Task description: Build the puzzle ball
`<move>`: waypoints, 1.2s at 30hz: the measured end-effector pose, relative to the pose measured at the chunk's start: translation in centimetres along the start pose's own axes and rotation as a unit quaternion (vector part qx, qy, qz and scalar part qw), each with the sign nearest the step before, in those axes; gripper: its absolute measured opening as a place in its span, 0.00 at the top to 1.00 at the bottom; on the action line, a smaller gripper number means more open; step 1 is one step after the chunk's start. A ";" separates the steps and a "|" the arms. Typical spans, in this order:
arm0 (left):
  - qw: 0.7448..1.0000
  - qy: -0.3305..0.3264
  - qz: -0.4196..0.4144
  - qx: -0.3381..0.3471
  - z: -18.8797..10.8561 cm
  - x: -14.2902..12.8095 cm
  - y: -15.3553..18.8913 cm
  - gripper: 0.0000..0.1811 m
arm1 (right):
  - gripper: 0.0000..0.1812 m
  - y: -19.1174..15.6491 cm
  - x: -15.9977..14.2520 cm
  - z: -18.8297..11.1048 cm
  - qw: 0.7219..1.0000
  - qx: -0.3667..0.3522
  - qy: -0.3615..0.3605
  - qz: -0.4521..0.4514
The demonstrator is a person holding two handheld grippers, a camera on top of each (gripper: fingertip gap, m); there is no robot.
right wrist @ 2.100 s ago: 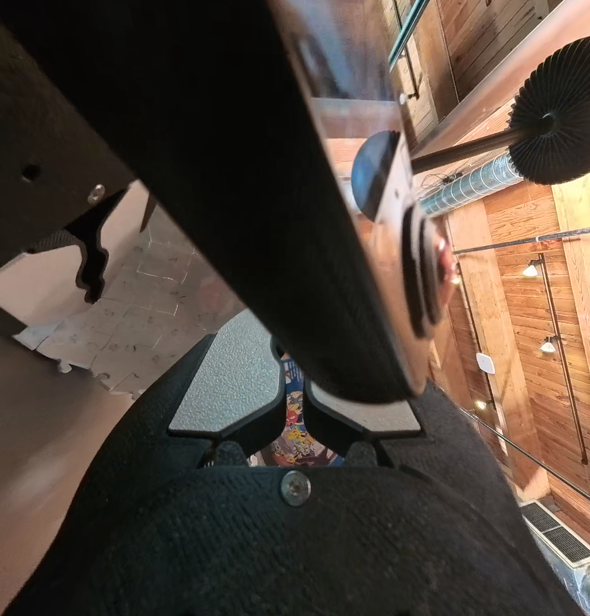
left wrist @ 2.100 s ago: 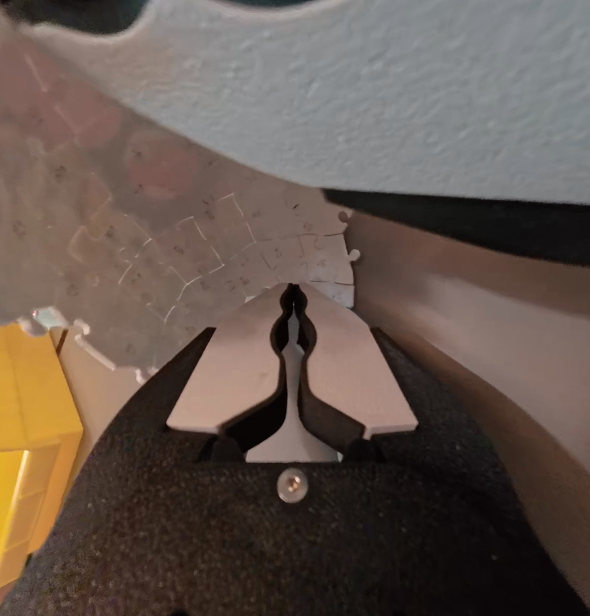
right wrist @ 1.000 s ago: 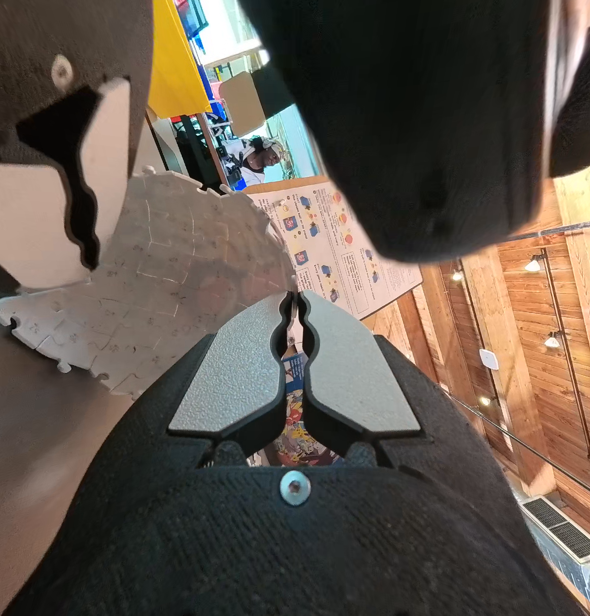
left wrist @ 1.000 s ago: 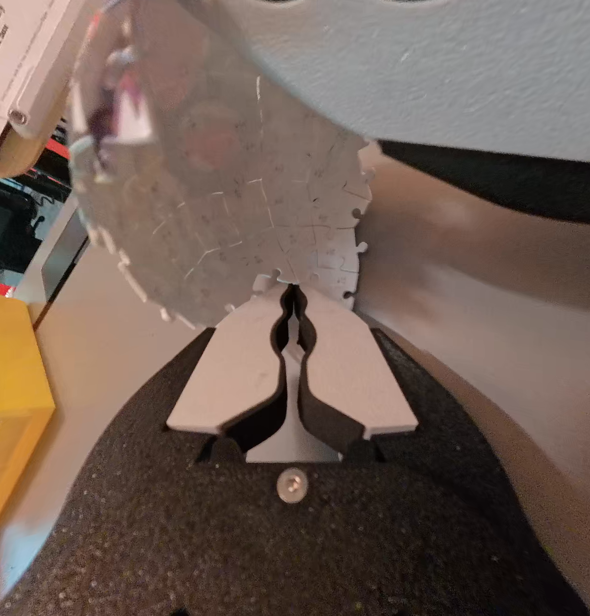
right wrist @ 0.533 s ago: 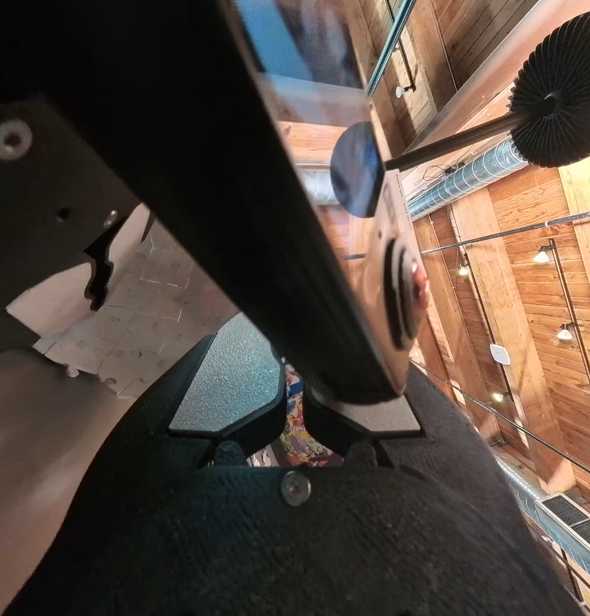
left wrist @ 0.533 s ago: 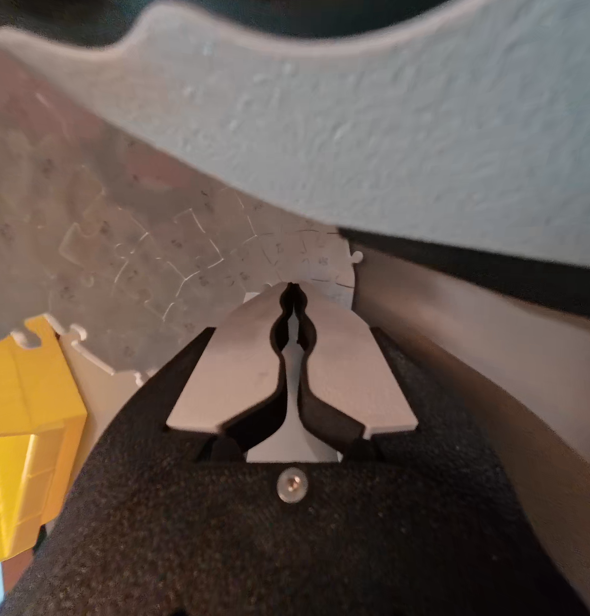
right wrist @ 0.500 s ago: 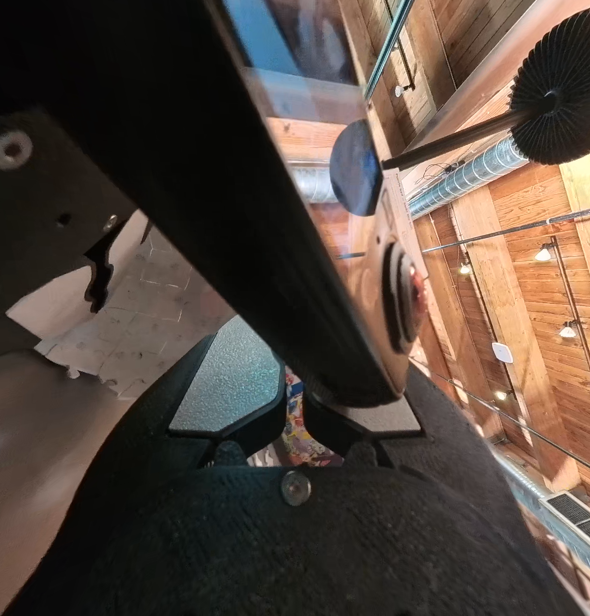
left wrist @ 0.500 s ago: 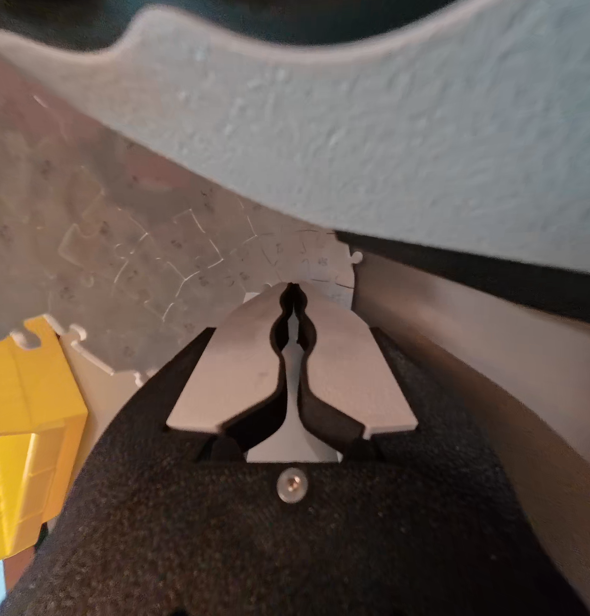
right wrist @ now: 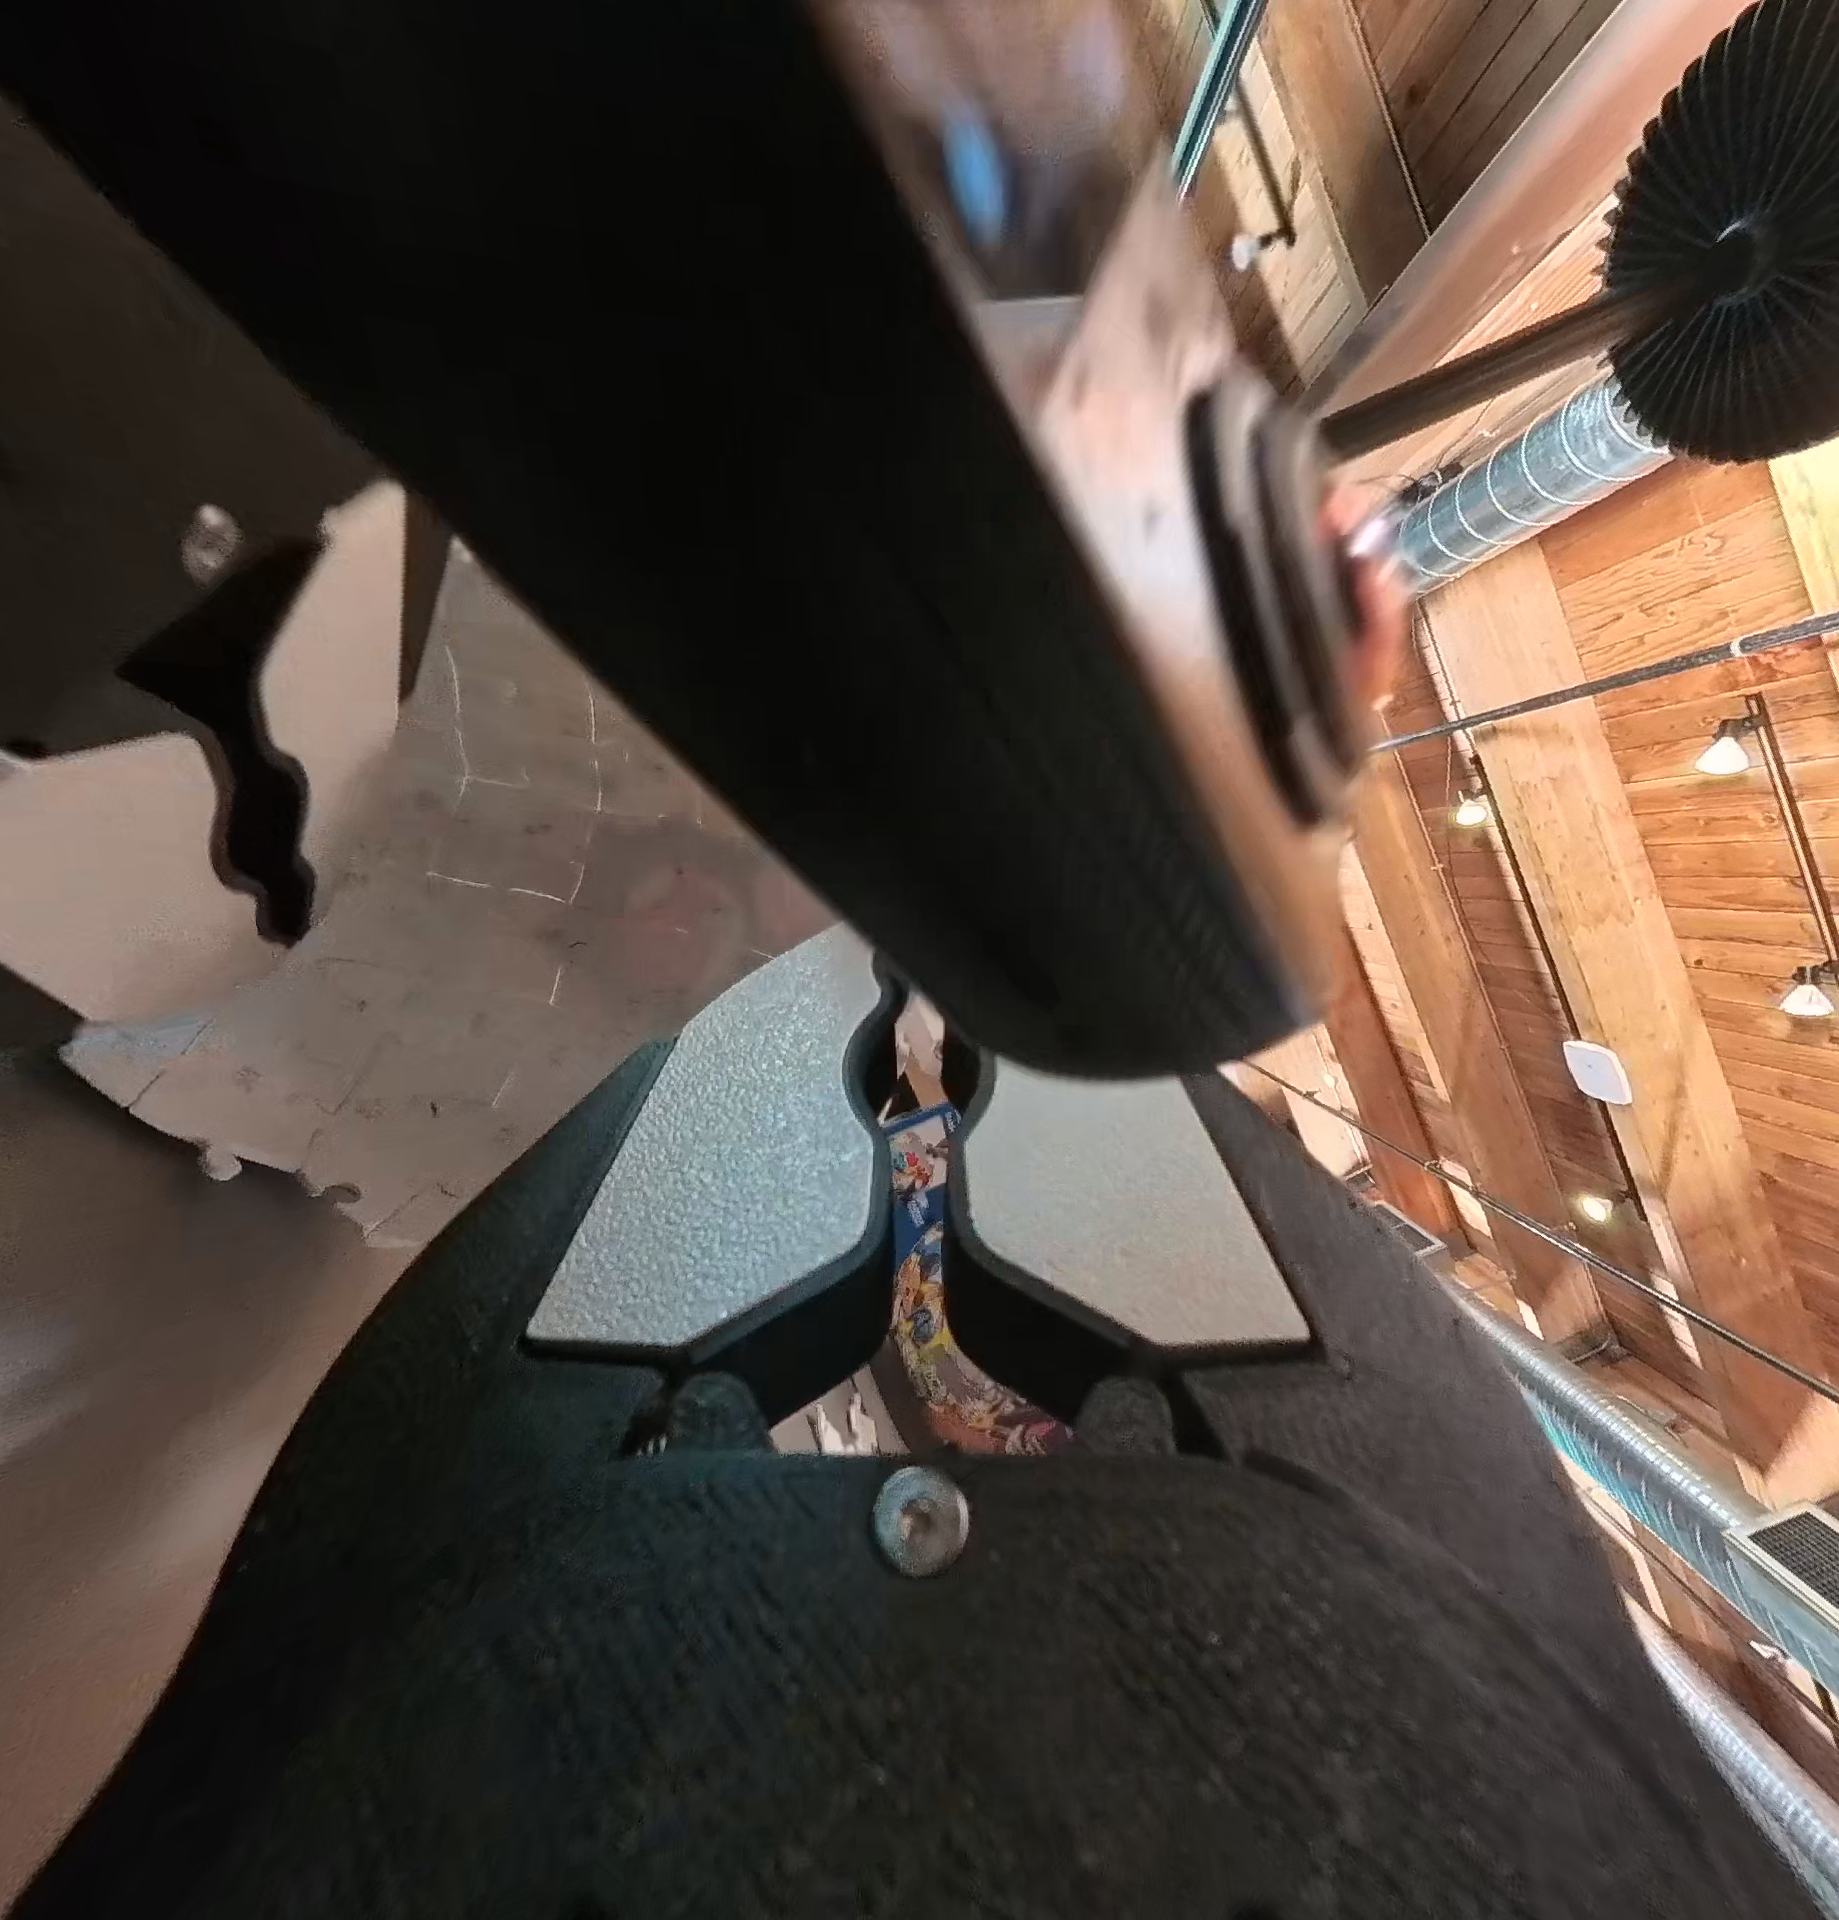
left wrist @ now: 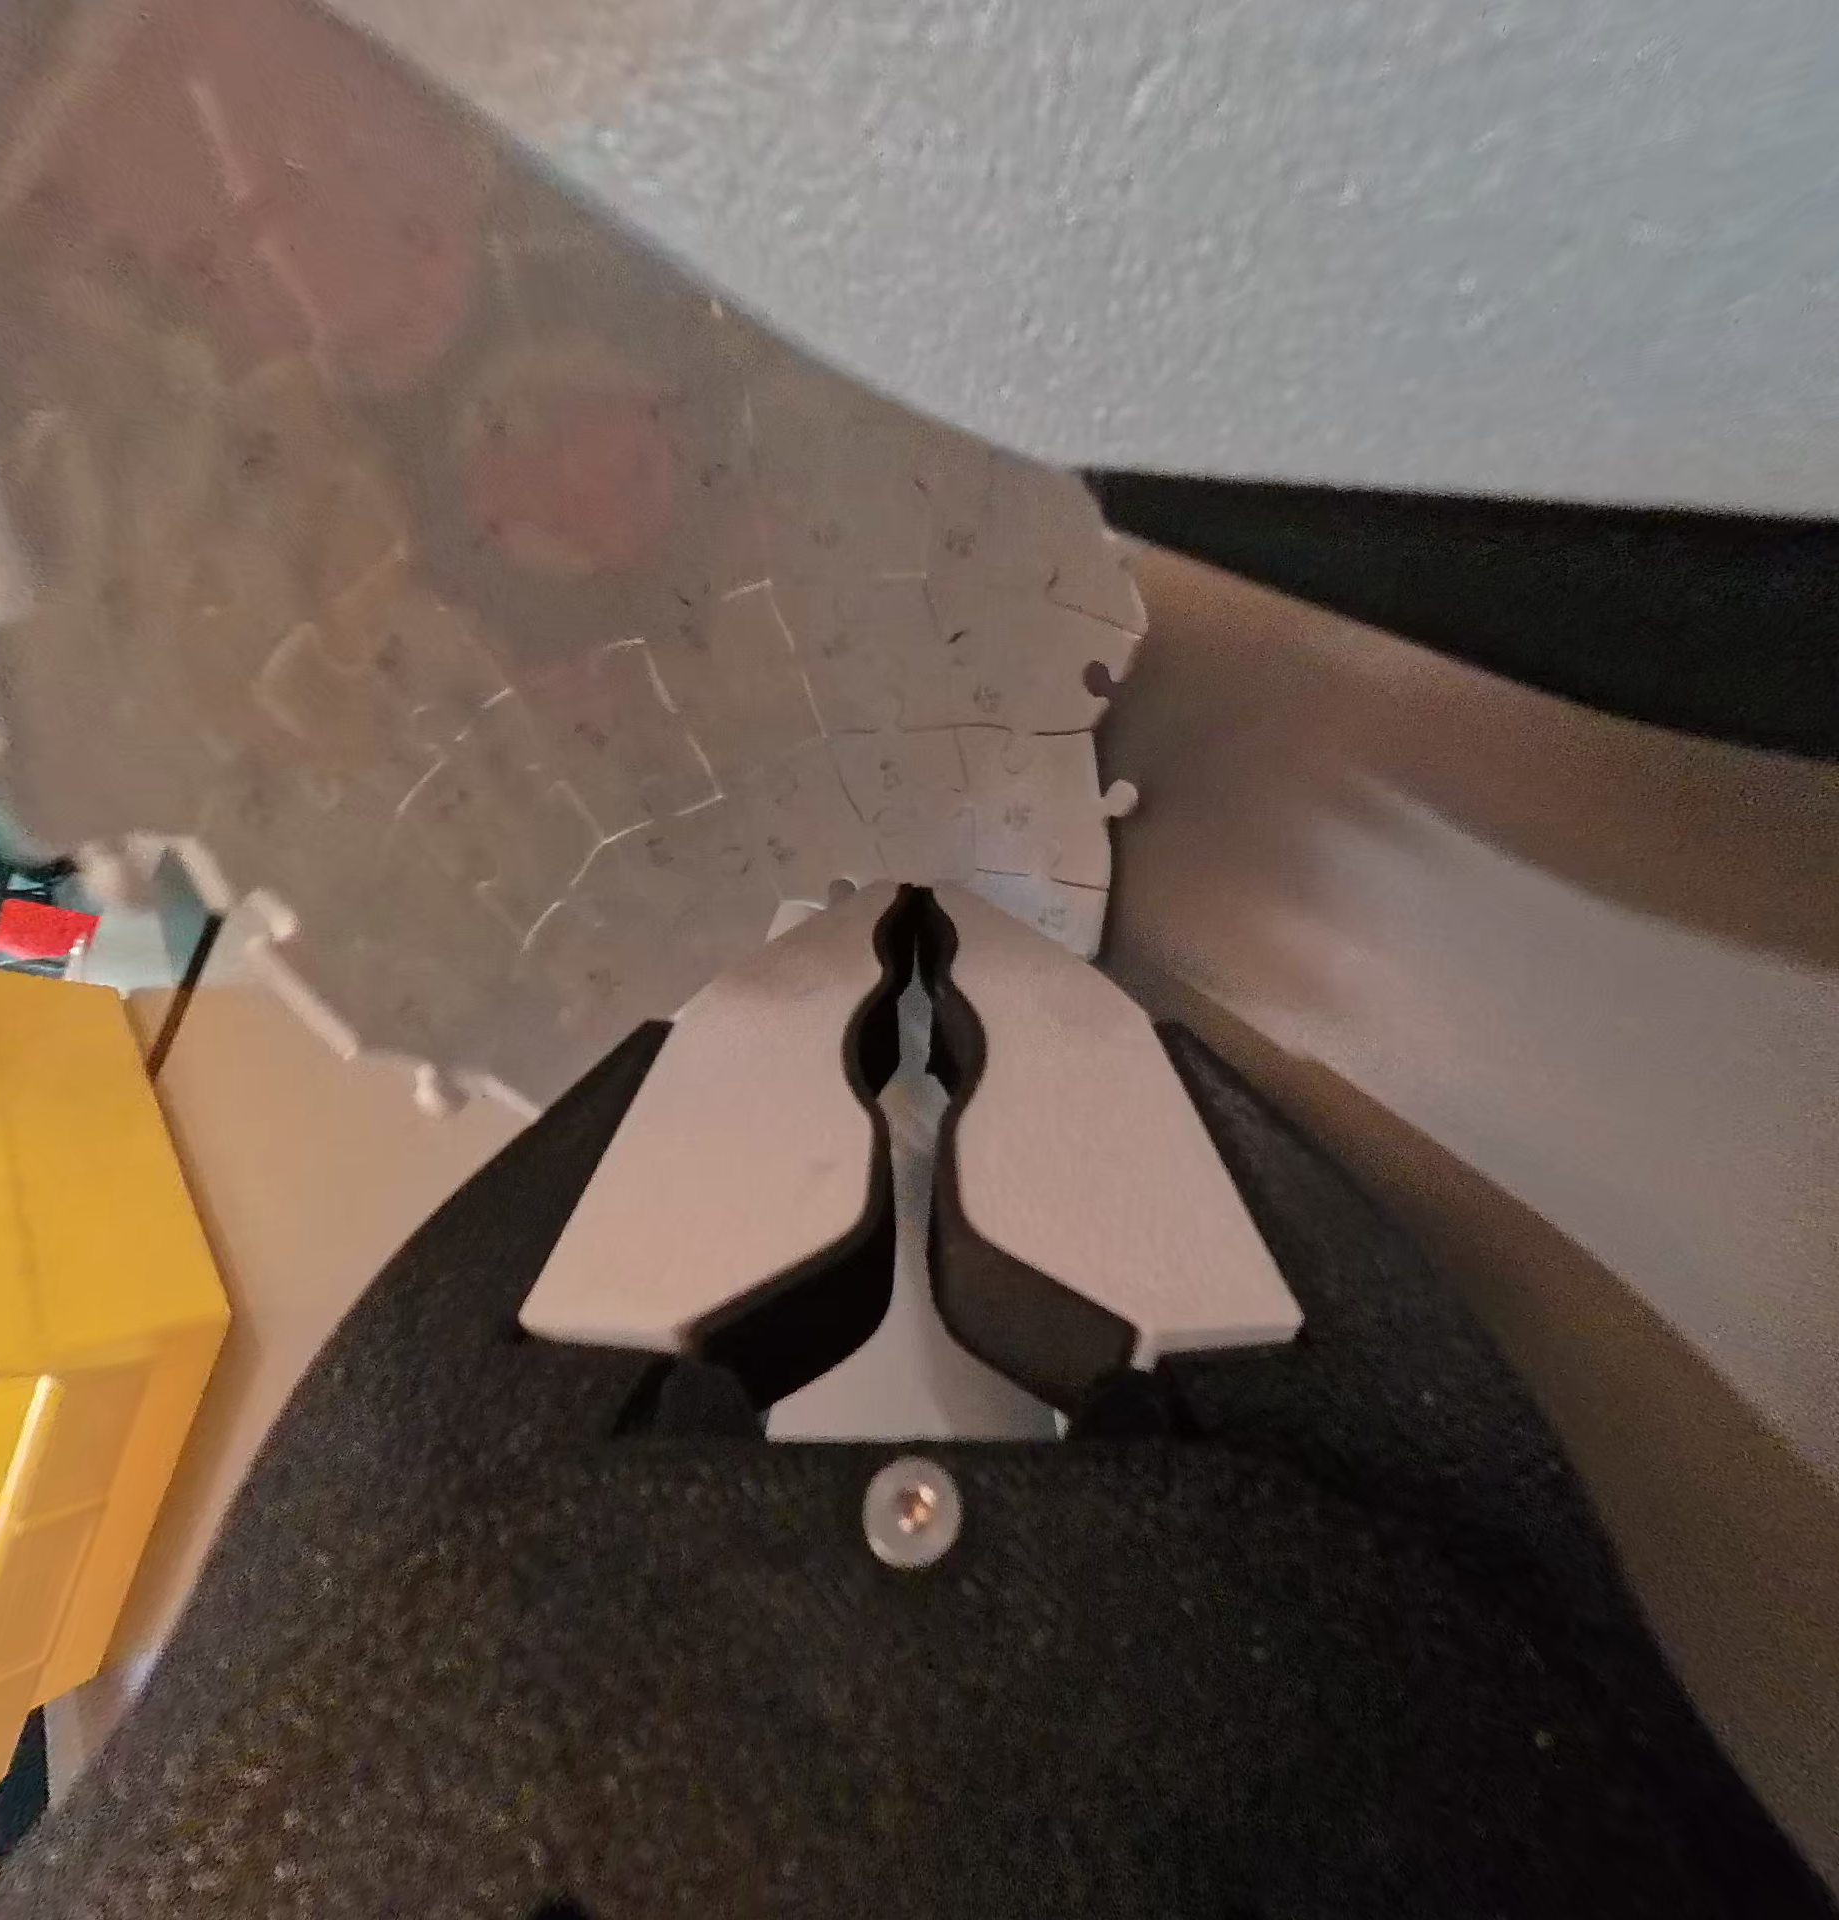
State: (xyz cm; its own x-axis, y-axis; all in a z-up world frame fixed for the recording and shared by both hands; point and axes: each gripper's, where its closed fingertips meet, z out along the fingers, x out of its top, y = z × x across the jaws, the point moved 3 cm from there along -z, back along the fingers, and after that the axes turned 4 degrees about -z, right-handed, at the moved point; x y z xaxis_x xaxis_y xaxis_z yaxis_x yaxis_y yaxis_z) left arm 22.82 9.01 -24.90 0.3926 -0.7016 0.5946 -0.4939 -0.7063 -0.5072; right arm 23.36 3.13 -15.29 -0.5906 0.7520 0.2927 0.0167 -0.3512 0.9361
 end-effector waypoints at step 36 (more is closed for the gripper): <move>0.992 0.111 0.059 -0.006 -1.9 4.0 -7.1 0.91 | 0.98 -0.1 -1.1 0.9 1.000 0.014 -0.022 -0.007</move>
State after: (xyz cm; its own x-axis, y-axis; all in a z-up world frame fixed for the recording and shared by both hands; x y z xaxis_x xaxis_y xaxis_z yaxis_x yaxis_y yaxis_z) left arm 26.45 11.35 -17.74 0.1507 -0.7403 0.6552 -0.5354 -0.6183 -0.5754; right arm 24.71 2.87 -15.50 -0.5555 0.7806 0.2864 0.0314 -0.3245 0.9454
